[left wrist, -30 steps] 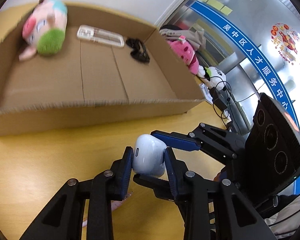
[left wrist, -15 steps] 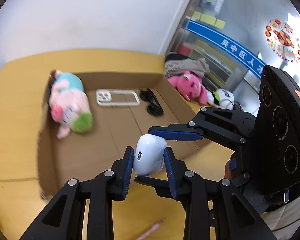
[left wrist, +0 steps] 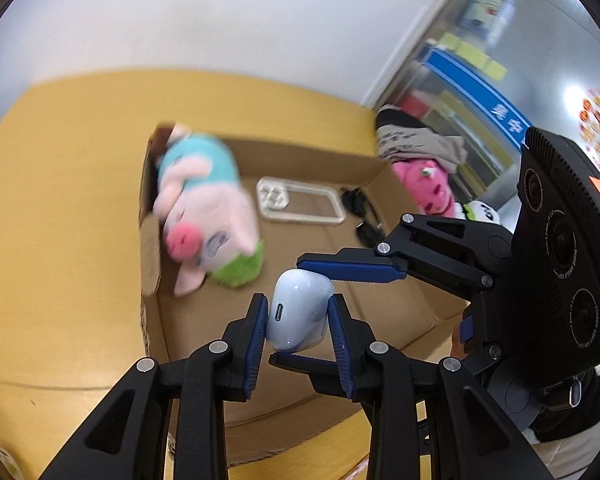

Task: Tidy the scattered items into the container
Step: 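Carry the earbud case into the box and open the right tool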

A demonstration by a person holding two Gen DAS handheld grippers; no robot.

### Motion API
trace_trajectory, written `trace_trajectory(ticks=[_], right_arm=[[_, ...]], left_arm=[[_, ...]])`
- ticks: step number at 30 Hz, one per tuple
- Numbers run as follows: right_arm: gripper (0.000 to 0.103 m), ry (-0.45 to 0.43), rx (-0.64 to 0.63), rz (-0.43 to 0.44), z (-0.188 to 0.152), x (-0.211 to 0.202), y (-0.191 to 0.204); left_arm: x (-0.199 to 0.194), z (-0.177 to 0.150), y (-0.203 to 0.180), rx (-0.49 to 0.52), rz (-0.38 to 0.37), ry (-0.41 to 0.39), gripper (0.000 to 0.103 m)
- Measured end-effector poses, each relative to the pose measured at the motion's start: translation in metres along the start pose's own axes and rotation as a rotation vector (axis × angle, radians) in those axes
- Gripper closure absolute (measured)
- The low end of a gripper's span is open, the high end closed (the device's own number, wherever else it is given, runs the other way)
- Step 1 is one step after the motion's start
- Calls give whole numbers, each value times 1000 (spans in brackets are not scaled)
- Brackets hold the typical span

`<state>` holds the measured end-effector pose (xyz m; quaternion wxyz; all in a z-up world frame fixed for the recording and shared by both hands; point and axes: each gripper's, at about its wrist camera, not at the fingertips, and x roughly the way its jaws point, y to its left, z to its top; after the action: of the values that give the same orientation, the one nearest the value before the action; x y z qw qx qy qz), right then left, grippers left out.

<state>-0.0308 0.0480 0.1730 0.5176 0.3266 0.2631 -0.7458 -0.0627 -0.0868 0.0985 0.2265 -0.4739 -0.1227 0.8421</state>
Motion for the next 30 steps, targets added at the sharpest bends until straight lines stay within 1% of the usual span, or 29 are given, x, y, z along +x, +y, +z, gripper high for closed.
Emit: trace_trajectory(ticks=[4,9,13,16,17,18,21,23,25,28,29,30], right_arm=[[54,83,61,93,-11,43,-8],[55,185,151,177,-27,84,-19],[56,257,219,225,-36,103,-26],[59,306,241,236,-43,114,-27],[59,326,253,241,-46,118,-27],[59,339,263,246,-47,120,-27],[58,327,263,245,-47,117,-27],[58,319,269,241,-47,114,-27],[52,311,271,227,-49,109,-26],[44,279,283,207,-53,93,-26],[43,265,287,195,-55,87,-25],[39,249,291,179,-56,80,-25]], left_arm=[[35,-14,31,-94,0,88,70],[65,-25,49,-166,24,164,71],[80,-29,48,-165,66,209,71],[90,-30,45,-165,106,237,72],[94,-31,44,-163,125,246,76],[97,-32,42,-162,144,254,78],[99,-33,43,-189,157,255,76],[100,-34,43,-188,176,256,75],[99,-36,41,-177,196,258,75],[93,-40,36,-163,231,239,75],[86,-38,33,-159,238,223,71],[79,-38,30,-155,251,198,67]])
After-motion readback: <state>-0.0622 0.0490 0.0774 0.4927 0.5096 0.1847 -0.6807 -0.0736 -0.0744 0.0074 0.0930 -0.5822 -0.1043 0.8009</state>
